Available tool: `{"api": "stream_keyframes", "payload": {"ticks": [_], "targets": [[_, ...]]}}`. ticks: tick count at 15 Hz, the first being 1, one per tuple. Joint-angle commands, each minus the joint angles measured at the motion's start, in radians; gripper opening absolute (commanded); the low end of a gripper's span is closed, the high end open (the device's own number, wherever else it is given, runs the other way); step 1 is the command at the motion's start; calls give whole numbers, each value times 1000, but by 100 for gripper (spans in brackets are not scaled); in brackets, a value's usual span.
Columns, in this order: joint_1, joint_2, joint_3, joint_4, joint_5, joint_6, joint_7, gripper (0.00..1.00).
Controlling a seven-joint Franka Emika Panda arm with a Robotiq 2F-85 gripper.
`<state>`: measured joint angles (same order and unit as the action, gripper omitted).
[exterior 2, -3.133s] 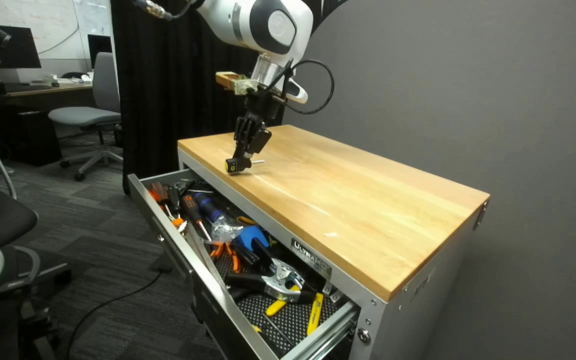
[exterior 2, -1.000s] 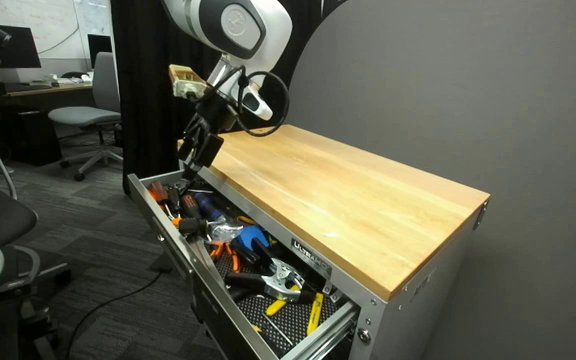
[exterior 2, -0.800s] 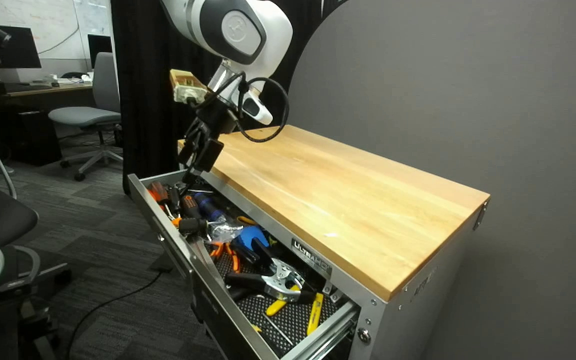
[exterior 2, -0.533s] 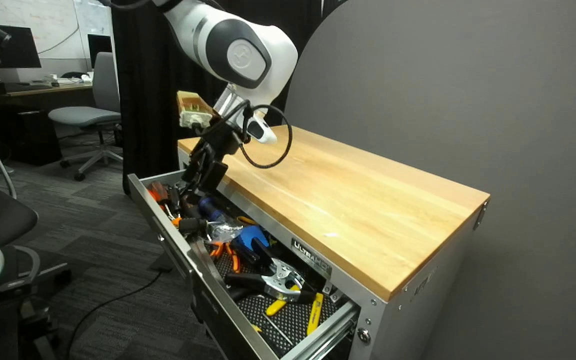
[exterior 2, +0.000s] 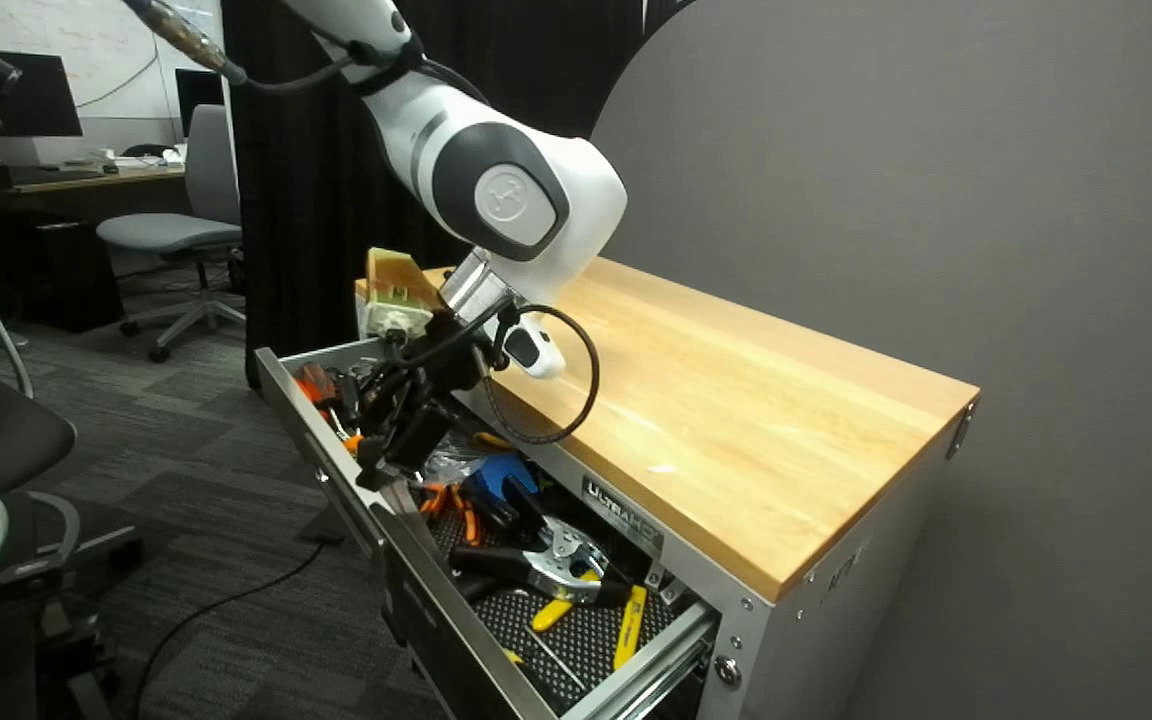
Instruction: Put the screwdriver in the drawer and close it
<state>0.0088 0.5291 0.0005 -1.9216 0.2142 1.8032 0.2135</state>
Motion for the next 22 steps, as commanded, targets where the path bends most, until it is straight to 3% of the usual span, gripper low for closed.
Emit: {"api": "stream_keyframes", "payload": {"ticks": [1,2,3,5,8,13,14,22], "targets": [[-8,-42,-18,-37,-22,-90,-12,100],[-6,-37,-20,-40,-33,-97,-19,100],[-5,-25,-20,-45,-42,-86,-33,75],[7,1,-25,-57,-74,-51,-21,68],[16,10,-26,-103,-90,62,-5,42],[6,-30,8,-193,20,296,-51,4],[6,-35,17,-202,40,338,-65,0],[-13,15,87,-181,172,696,-235,0]]}}
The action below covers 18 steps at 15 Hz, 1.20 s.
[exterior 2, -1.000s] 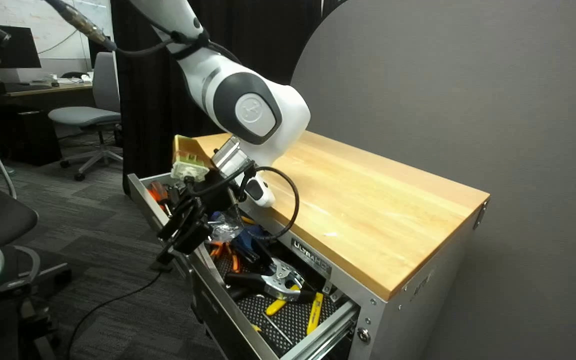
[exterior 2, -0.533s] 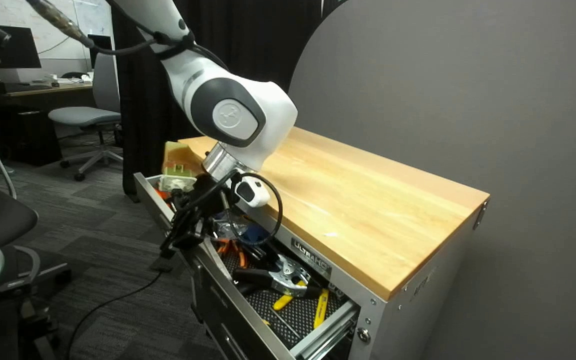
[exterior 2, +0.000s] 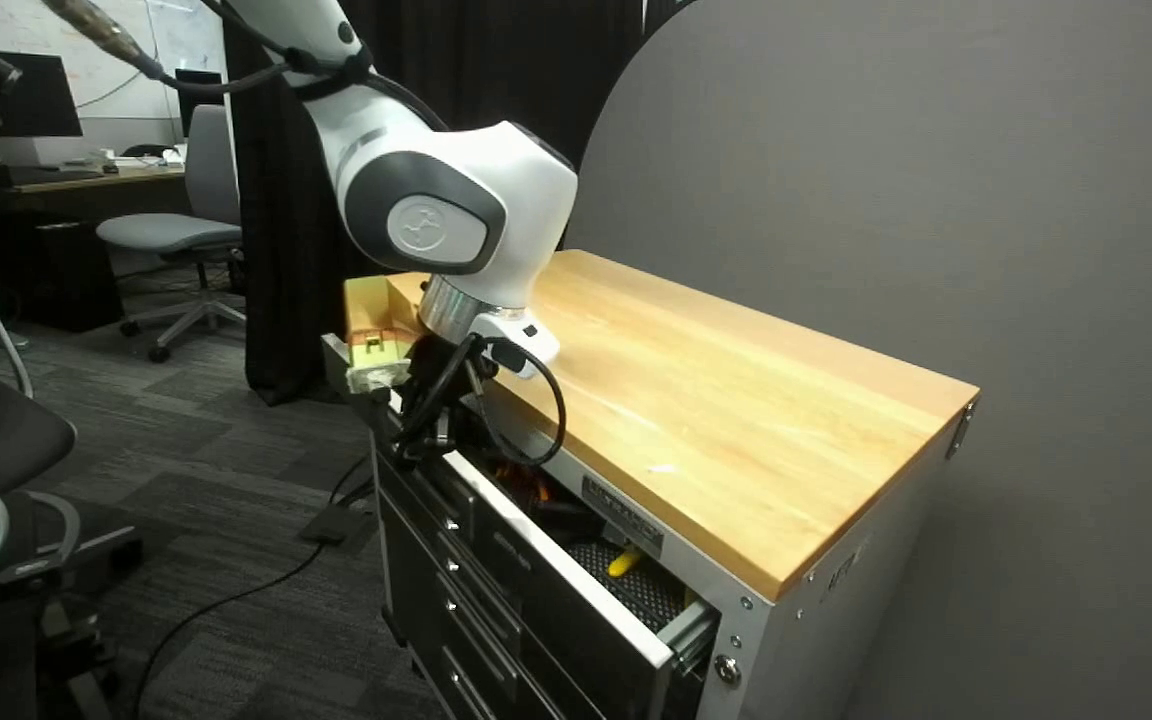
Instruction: Put the screwdriver in the drawer and close it
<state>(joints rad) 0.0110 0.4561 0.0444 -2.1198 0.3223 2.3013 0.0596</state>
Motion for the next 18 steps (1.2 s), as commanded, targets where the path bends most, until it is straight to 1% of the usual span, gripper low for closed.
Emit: {"api": "stream_keyframes", "payload": {"ticks": [1,2,3,4,5,6,8,9,10,11,12,13,14,15,16,17,18], "targets": [[-21,92,54,18,80,251,-107,0],[-32,97,71,15,102,307,-142,0],[-23,110,71,9,152,372,-195,0],[-43,124,103,4,194,444,-251,0],[-100,123,167,-17,231,488,-316,0],[-130,125,205,-33,263,529,-369,0],[-211,99,291,-66,323,556,-455,2],[-250,81,325,-80,350,541,-488,27],[-273,59,342,-87,363,510,-500,28],[-295,27,351,-92,369,450,-504,30],[-300,-2,339,-96,356,383,-488,38],[-307,-46,323,-102,313,291,-454,45],[-318,-72,318,-99,300,207,-444,54],[-348,-110,334,-109,249,130,-410,61],[-352,-142,327,-104,199,46,-372,70],[-344,-179,311,-85,164,-40,-347,77],[-349,-209,312,-69,123,-123,-322,85]]}}
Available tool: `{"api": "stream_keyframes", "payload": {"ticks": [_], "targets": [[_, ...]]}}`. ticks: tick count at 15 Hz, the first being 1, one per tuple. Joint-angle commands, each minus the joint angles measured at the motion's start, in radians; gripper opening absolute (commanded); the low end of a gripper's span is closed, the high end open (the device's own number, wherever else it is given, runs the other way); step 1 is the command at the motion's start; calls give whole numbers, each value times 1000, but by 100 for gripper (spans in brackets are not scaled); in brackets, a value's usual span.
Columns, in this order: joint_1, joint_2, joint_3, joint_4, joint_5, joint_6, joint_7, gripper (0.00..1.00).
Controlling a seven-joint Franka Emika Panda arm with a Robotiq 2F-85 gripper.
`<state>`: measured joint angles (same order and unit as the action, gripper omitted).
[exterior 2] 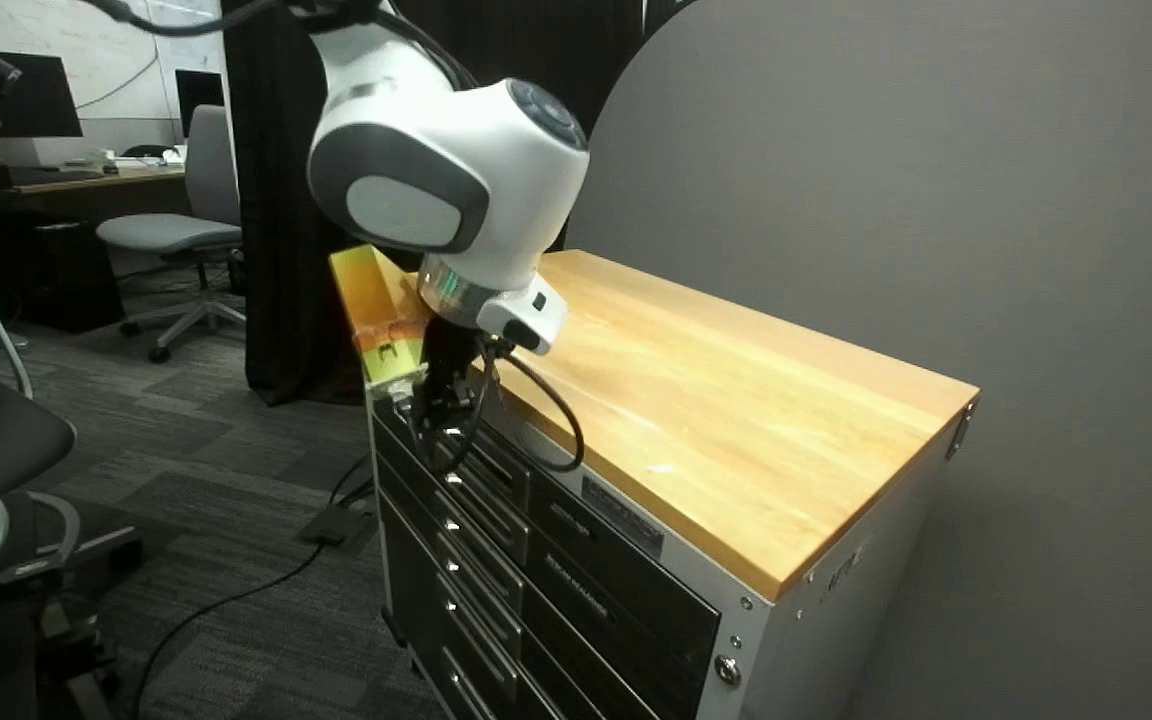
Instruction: Put the screwdriver in the drawer and close it
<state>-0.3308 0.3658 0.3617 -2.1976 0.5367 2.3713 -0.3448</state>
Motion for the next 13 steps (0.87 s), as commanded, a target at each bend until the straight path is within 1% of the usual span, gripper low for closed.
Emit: {"api": "stream_keyframes", "payload": {"ticks": [1,2,3,6,7,8,10,13], "targets": [[2,-154,-14,29,-125,-268,111,92],[100,-188,-108,53,-116,-338,113,99],[124,-212,-123,77,-142,-402,136,100],[220,-260,-184,144,-206,-536,193,100],[241,-256,-200,171,-208,-581,220,100],[247,-246,-219,129,-174,-511,168,100],[274,-260,-228,152,-185,-550,198,100],[276,-255,-234,154,-190,-555,202,100]]}}
